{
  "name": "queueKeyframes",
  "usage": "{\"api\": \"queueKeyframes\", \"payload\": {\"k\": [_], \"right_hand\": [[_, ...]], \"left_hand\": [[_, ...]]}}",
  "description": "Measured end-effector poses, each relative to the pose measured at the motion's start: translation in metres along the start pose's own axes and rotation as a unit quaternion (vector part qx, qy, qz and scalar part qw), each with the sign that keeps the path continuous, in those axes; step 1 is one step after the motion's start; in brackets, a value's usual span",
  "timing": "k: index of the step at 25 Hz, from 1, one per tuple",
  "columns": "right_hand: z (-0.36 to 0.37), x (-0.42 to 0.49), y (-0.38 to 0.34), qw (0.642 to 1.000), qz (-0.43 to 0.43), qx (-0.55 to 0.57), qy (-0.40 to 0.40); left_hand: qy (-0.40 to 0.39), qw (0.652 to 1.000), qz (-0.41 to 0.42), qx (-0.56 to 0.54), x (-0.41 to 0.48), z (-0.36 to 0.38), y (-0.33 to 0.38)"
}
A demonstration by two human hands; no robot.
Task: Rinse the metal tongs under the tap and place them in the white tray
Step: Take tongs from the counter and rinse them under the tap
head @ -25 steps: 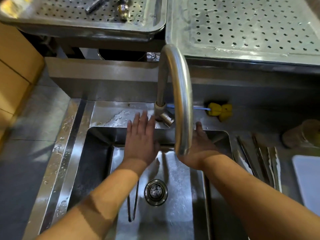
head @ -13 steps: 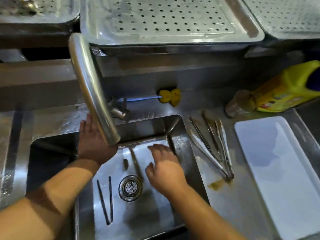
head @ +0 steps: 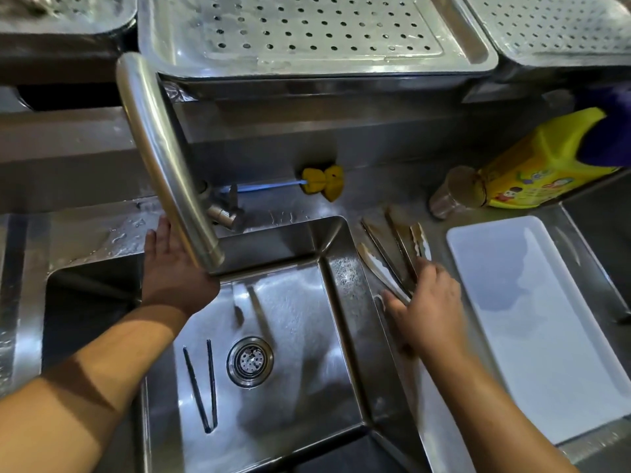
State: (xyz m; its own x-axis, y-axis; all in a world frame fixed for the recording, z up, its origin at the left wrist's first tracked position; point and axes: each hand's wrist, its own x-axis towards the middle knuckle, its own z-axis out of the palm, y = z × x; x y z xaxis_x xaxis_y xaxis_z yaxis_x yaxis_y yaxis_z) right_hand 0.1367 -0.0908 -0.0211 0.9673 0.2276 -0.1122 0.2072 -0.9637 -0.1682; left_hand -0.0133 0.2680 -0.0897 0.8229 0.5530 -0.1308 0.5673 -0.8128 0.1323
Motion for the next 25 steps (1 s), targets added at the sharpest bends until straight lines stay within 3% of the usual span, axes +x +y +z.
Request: {"api": "queueKeyframes", "payload": {"k": [10, 19, 25], "right_hand": [[-0.009, 0.018, 0.014, 0.996, 0.039, 0.079, -0.020], [-0.021, -0.011, -0.017, 0.990, -0.082, 0.109, 0.021], [-0.001, -0.044, -0.067, 0.970, -0.111, 0.195, -0.094]], "left_hand": [[-0.006, 1.000, -0.006, -0.004, 0.000, -0.001, -0.002], [-0.022, 1.000, -0.015, -0.005, -0.002, -0.013, 0.002], [-0.026, 0.999, -0.008, -0.042, -0.005, -0.031, 0.002]]}}
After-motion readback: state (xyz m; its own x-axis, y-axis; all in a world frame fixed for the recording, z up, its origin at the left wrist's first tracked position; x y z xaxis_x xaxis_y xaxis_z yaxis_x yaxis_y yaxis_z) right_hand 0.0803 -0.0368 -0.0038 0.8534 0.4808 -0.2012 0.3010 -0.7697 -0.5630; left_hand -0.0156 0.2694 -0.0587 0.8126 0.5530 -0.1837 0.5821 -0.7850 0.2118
